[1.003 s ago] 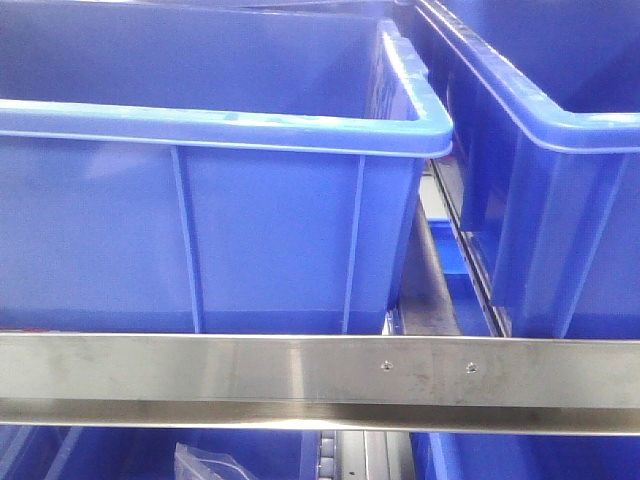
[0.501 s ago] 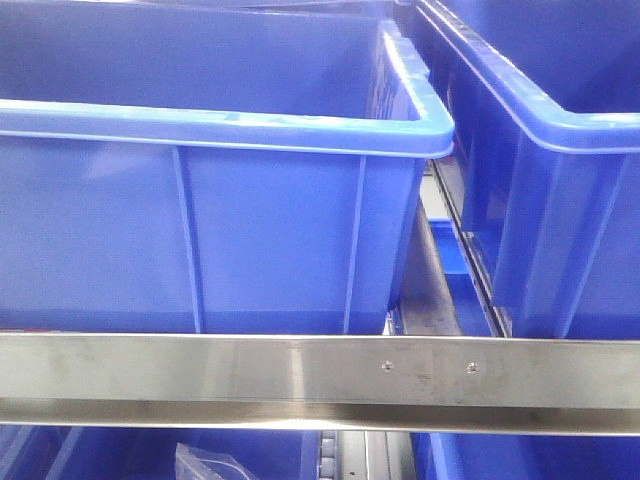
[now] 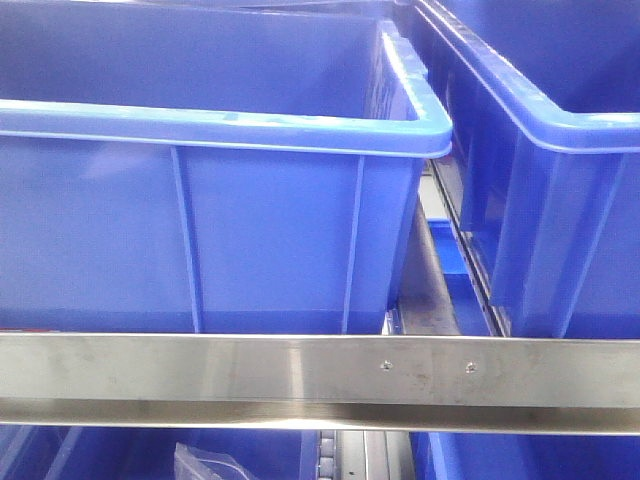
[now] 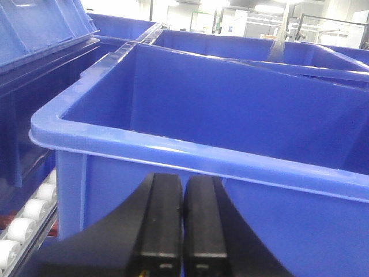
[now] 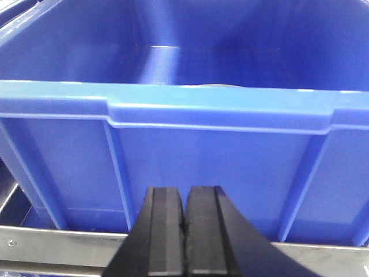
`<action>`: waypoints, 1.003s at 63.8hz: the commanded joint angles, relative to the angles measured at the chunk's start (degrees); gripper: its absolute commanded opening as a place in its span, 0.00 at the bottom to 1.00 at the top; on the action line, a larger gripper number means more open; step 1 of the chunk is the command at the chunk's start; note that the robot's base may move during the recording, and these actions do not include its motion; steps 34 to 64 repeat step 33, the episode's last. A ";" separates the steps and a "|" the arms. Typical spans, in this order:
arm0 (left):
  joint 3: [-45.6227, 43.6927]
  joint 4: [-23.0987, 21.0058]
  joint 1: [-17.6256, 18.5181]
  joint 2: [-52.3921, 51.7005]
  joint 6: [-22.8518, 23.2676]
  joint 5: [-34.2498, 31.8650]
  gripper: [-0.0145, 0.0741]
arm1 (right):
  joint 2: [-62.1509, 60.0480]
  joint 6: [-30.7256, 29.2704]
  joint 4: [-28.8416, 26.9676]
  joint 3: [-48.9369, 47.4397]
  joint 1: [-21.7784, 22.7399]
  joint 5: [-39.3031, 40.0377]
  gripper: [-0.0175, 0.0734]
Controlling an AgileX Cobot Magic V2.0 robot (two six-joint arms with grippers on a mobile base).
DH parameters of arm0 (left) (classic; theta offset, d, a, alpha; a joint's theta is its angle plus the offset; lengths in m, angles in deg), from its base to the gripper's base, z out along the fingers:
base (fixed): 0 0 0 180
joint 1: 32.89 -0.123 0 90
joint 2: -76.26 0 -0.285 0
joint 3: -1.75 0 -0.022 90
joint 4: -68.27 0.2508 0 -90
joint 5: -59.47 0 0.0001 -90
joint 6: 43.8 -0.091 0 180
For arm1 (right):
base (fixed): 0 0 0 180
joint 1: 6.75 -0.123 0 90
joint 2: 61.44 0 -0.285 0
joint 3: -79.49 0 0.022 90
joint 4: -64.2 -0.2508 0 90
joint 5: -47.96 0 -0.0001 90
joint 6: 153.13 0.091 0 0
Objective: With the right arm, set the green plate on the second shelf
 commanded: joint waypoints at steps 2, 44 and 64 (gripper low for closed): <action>2.34 -0.06 -0.09 -0.99 0.17 -4.64 0.31 | -1.03 -0.60 0.00 -0.96 0.11 5.35 0.24; 2.34 -0.06 -0.09 -0.99 0.17 -4.64 0.31 | -1.03 -0.60 0.00 -0.96 0.11 5.35 0.24; 2.34 -0.06 -0.09 -0.99 0.17 -4.64 0.31 | -1.03 -0.60 0.00 -0.96 0.11 5.35 0.24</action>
